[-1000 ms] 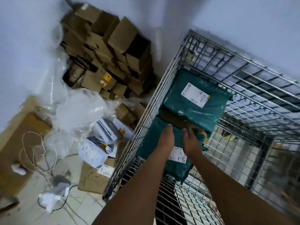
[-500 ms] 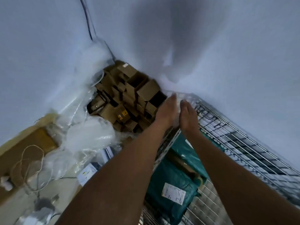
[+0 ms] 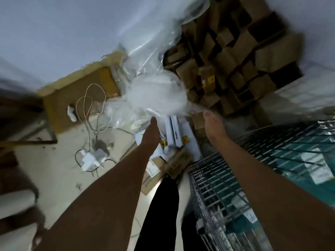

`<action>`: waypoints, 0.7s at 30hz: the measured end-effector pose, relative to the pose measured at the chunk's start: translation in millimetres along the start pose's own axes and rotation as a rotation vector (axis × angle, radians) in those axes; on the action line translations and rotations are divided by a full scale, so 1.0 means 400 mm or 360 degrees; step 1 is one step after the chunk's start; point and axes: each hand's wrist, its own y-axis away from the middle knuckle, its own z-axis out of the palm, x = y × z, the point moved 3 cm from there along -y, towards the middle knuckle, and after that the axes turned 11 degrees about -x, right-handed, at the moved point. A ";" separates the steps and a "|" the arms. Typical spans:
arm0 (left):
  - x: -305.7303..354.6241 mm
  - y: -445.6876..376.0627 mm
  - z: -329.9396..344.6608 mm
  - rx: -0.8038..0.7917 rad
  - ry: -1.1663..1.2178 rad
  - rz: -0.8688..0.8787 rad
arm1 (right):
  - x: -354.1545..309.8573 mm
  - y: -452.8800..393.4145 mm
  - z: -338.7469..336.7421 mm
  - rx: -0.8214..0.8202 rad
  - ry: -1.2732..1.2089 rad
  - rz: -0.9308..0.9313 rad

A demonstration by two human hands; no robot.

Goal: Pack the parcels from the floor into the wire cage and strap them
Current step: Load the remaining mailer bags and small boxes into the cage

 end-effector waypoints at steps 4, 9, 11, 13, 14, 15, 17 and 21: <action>-0.149 -0.110 -0.025 -0.0059 0.0089 -0.0197 | 0.124 -0.128 0.159 -0.0162 -0.0021 0.0242; -0.273 -0.246 -0.019 -0.0048 0.0258 -0.0343 | 0.274 -0.242 0.291 -0.0253 -0.0130 0.0567; -0.302 -0.300 -0.004 -0.0100 0.0306 -0.0376 | 0.330 -0.277 0.326 -0.0273 -0.0120 0.0643; -0.318 -0.348 0.017 -0.0185 0.0319 -0.0371 | 0.374 -0.308 0.353 -0.0289 -0.0126 0.0673; -0.324 -0.373 0.025 -0.0217 0.0348 -0.0375 | 0.394 -0.330 0.366 -0.0292 -0.0129 0.0679; -0.332 -0.401 0.034 -0.0240 0.0363 -0.0406 | 0.410 -0.355 0.379 -0.0294 -0.0124 0.0680; -0.346 -0.449 0.047 -0.0264 0.0386 -0.0449 | 0.436 -0.402 0.400 -0.0283 -0.0092 0.0677; -0.357 -0.514 0.070 -0.0333 0.0307 -0.0401 | 0.454 -0.472 0.439 -0.0293 -0.0020 0.0617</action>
